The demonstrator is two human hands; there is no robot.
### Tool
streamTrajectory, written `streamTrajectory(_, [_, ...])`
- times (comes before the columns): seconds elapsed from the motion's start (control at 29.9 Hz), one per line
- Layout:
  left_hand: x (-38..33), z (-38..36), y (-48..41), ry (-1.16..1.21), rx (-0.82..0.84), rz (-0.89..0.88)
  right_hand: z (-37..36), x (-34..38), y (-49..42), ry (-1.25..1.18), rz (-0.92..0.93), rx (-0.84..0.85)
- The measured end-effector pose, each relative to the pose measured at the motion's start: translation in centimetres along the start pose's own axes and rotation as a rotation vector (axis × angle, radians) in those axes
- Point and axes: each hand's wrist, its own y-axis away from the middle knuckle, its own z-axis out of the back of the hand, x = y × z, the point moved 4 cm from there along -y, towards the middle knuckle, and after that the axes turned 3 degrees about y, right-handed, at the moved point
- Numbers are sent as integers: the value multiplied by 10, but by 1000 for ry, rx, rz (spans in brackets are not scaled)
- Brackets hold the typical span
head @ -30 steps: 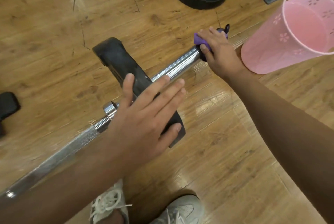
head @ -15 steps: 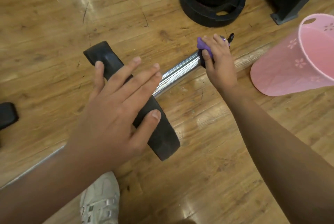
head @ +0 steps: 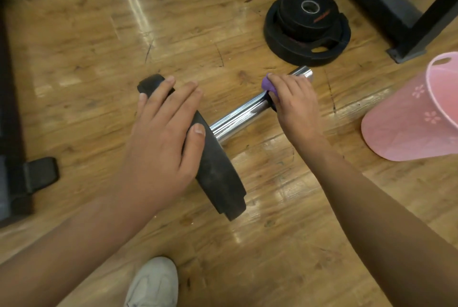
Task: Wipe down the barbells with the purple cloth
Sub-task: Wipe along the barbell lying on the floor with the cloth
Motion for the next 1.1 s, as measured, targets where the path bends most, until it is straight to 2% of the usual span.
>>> streamTrajectory(0.07, [1,1,-4,-4,3,18,0,4,-7,23,68,-42])
streamTrajectory(0.2, [-6,7,-9,-39,46,86,12,14,-16,57,135,5])
streamTrajectory(0.37, [-35,46,-17,-137,107,78,75,37,-37,50,171,79])
streamTrajectory(0.64, [-95,187,-20,-231,178,115,244,99,-111,-57,150,143])
streamTrajectory(0.87, [-166,325,8,-322,144,168,377,163,-159,-129,182,211])
streamTrajectory(1.1, [-223,441,52,-457,152,233,497,237,-180,-208,157,410])
